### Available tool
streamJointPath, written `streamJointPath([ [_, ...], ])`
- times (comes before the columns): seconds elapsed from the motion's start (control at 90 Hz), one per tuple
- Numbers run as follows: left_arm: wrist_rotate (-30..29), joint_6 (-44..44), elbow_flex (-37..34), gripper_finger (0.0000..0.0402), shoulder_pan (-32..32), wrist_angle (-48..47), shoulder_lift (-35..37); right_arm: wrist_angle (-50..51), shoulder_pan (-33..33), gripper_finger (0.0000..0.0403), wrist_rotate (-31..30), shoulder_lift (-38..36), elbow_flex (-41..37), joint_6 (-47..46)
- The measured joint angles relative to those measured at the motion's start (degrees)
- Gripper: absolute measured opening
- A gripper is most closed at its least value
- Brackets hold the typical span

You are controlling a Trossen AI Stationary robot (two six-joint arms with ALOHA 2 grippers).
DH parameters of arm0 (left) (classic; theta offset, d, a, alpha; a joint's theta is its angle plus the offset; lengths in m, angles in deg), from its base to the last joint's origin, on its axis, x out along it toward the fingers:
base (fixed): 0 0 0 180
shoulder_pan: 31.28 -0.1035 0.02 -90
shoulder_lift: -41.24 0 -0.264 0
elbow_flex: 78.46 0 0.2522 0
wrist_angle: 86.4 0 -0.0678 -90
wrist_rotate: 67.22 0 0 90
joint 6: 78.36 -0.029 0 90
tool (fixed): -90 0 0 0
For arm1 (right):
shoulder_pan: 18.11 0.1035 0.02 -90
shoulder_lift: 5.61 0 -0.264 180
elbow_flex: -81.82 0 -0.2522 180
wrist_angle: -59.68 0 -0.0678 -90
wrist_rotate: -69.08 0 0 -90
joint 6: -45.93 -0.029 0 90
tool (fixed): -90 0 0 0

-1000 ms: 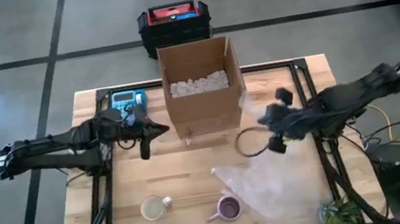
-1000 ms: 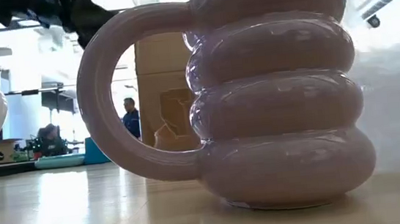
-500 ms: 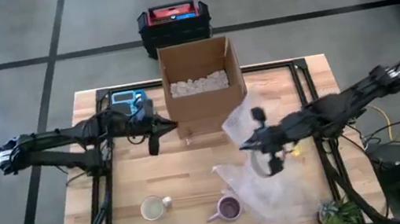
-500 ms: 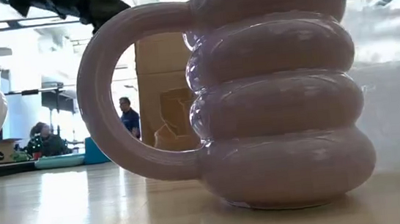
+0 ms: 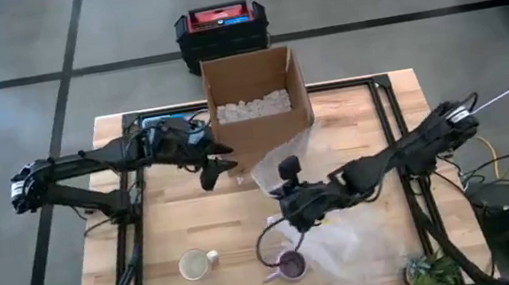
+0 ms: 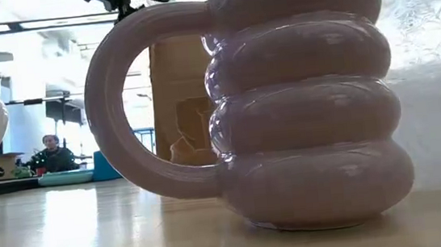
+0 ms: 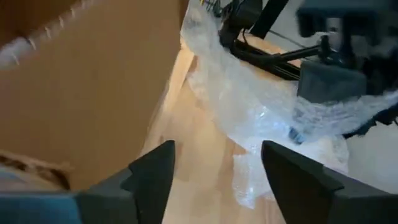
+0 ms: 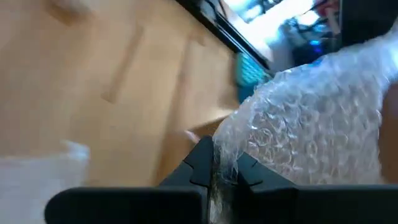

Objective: Wrap mug
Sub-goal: Wrap the purple mug with bubble wrap

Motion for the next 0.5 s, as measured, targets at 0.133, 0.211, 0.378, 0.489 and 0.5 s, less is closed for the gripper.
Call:
streamJointPath([
  [0.133,0.0,2.3,0.0,0.0238,0.0,1.1,-2.2,0.1,0.0,0.0000,-1.4,4.7,3.7,2.3],
  [0.211,0.6,3.4,0.0,0.0232,0.0,2.2,-2.6,0.2,0.0,0.0000,-2.2,6.5,5.5,2.4],
  [0.378,4.0,5.5,0.6,0.0219,0.0,2.8,-2.0,0.7,0.2,0.0000,-2.0,7.7,6.6,2.1],
  [0.489,4.6,6.6,0.8,0.0216,0.3,2.2,-1.4,0.5,0.3,0.0000,-1.8,7.7,6.6,2.1],
  [0.5,4.7,6.7,0.8,0.0216,0.4,2.2,-1.4,0.5,0.3,0.0000,-1.8,7.7,6.6,2.1],
])
